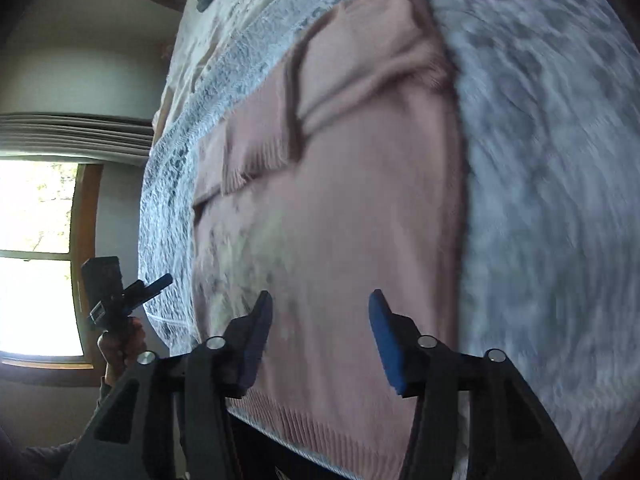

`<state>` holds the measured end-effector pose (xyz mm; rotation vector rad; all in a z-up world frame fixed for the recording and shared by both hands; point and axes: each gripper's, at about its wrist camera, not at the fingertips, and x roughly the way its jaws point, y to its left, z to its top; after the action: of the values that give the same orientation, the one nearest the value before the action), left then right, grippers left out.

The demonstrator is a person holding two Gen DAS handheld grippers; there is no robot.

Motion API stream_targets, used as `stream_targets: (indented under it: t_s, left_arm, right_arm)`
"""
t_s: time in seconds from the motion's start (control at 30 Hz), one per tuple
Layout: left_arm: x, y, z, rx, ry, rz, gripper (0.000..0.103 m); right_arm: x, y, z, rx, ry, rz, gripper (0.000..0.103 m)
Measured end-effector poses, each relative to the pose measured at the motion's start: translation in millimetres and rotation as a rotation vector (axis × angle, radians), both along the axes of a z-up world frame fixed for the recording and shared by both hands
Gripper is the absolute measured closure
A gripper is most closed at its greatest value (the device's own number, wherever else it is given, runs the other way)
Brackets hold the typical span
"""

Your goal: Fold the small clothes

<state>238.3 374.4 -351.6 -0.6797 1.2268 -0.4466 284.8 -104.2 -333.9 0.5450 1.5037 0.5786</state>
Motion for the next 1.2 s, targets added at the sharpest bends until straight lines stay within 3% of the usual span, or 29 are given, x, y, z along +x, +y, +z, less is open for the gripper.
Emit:
stream_targets:
  t_s: [0.1, 0.17, 0.3, 0.5, 0.7, 0.83, 1.0, 1.07, 1.13, 1.17, 1.2]
  left_arm:
    - [-61.4, 21.0, -19.4, -0.012, 0.089, 0.057, 0.017]
    - [-92.5, 27.0, -35.7, 0.022, 0.152, 0.061, 0.018]
    - [-127.5, 29.9, -63.1, -0.035, 0.226, 0.065, 0.018]
    - [-139.8, 32.6, -84.9, -0.094, 0.254, 0.096, 0.018]
    - [-149.2, 5.5, -94.2, -0.107, 0.29, 0.005, 0.018]
    - [-150.8, -7.2, -103.4, -0.154, 0.278, 0.016, 0.021]
    - [-158.4, -11.2, -115.6, -0.133, 0.292, 0.029, 0.06]
    - [-160.2, -9.0, -115.0, -0.146, 0.284, 0.047, 0.067]
    - [-160.8, -7.0, -112.9, -0.153, 0.273, 0.07, 0.078]
    - [-160.3, -6.6, -112.0, -0.154, 0.271, 0.079, 0.089]
    - [-161.6, -6.1, -110.4, -0.152, 0.267, 0.088, 0.094]
  right_arm:
    - [-54.6, -42.7, -11.3, -0.011, 0.074, -0.055, 0.039]
    - [-85.4, -66.3, -25.5, -0.041, 0.131, -0.079, 0.039]
    - [-126.5, -87.1, -41.3, 0.004, 0.212, -0.111, 0.039]
    - [-146.1, -80.1, -54.7, 0.014, 0.238, -0.106, 0.039]
    - [-155.5, -56.1, -74.0, 0.023, 0.281, -0.113, 0.04]
    - [-161.1, -52.1, -77.4, 0.028, 0.281, -0.112, 0.039]
    - [-166.9, -55.1, -77.4, 0.05, 0.278, -0.146, 0.041]
    - [-170.0, -58.2, -77.5, 0.049, 0.269, -0.149, 0.044]
    - [-172.7, -60.8, -77.4, 0.046, 0.265, -0.144, 0.053]
    - [-173.7, -59.5, -77.4, 0.048, 0.262, -0.138, 0.065]
    - [-174.6, -58.6, -75.8, 0.051, 0.256, -0.13, 0.078]
